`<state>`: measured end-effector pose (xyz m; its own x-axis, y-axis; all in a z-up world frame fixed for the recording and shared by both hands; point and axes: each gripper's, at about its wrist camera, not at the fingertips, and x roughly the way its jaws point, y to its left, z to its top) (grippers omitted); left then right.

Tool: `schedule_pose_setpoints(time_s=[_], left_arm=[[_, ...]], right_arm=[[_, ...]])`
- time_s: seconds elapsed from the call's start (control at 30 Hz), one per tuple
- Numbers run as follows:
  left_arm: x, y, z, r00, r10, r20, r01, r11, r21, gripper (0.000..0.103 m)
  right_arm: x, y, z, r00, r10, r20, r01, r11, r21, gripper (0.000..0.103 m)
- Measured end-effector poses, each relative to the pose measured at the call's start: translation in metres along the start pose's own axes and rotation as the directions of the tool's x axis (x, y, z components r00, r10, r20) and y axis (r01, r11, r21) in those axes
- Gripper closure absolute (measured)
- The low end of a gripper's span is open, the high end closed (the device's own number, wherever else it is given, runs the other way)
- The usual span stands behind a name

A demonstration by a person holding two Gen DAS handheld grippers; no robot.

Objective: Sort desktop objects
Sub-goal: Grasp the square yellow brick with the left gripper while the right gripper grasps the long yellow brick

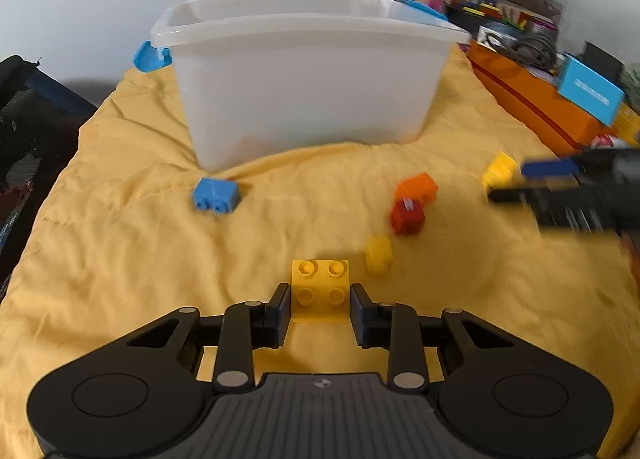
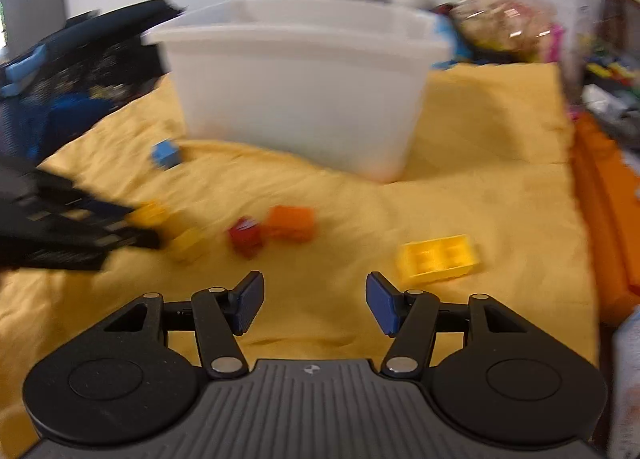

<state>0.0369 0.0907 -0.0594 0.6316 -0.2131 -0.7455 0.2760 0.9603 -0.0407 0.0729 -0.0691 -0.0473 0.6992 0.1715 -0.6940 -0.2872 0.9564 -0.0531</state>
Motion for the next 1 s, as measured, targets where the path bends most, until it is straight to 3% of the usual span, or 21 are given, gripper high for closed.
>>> schedule_pose_setpoints(time_s=[0.13, 0.2, 0.3, 0.4, 0.47, 0.53, 0.57, 0.8, 0.87, 0.97, 1.0], left_arm=[[-0.009, -0.009, -0.012, 1.000, -0.007, -0.005, 0.007, 1.000, 0.015, 0.069], [-0.008, -0.013, -0.016, 1.000, -0.017, -0.012, 0.018, 1.000, 0.014, 0.069], [-0.010, -0.017, -0.020, 1.000, -0.020, -0.009, 0.020, 1.000, 0.021, 0.069], [-0.012, -0.016, -0.022, 1.000, -0.014, -0.006, 0.014, 1.000, 0.009, 0.069], [-0.013, -0.015, -0.023, 1.000, -0.008, -0.008, 0.008, 1.000, -0.002, 0.069], [-0.014, -0.014, -0.025, 1.000, -0.003, -0.008, 0.003, 1.000, -0.004, 0.069], [-0.015, -0.014, -0.025, 1.000, -0.001, -0.006, 0.001, 1.000, -0.004, 0.069], [-0.012, -0.016, -0.024, 1.000, -0.010, -0.004, 0.010, 1.000, -0.010, 0.069], [-0.011, -0.019, -0.023, 1.000, -0.017, -0.003, 0.017, 1.000, -0.009, 0.069], [-0.009, -0.025, -0.022, 1.000, -0.024, -0.003, 0.024, 1.000, 0.011, 0.069], [-0.009, -0.027, -0.022, 1.000, -0.027, -0.003, 0.027, 0.999, 0.017, 0.069]], right_arm=[[0.002, -0.020, 0.004, 0.992, -0.120, 0.031, 0.118, 0.992, 0.049, 0.043], [0.008, -0.031, 0.007, 0.986, -0.169, 0.008, 0.168, 0.982, 0.084, 0.043], [0.016, -0.047, 0.009, 0.992, -0.124, -0.033, 0.128, 0.974, 0.188, 0.045], [0.027, -0.060, 0.010, 0.987, -0.136, -0.081, 0.155, 0.934, 0.322, 0.045], [0.035, -0.067, 0.010, 0.992, -0.095, -0.085, 0.122, 0.905, 0.407, 0.045], [0.046, -0.074, 0.012, 0.993, -0.080, -0.085, 0.110, 0.889, 0.445, 0.058], [0.050, -0.074, 0.013, 0.994, -0.075, -0.078, 0.101, 0.899, 0.426, 0.076], [0.022, -0.028, 0.020, 0.999, 0.034, -0.027, -0.033, 0.997, 0.067, 0.076], [0.012, -0.010, 0.012, 0.991, 0.124, -0.057, -0.125, 0.992, -0.018, 0.076], [0.005, 0.013, -0.006, 0.977, 0.195, -0.090, -0.203, 0.975, -0.096, 0.075], [0.003, 0.020, -0.012, 0.975, 0.204, -0.090, -0.214, 0.968, -0.128, 0.069]])
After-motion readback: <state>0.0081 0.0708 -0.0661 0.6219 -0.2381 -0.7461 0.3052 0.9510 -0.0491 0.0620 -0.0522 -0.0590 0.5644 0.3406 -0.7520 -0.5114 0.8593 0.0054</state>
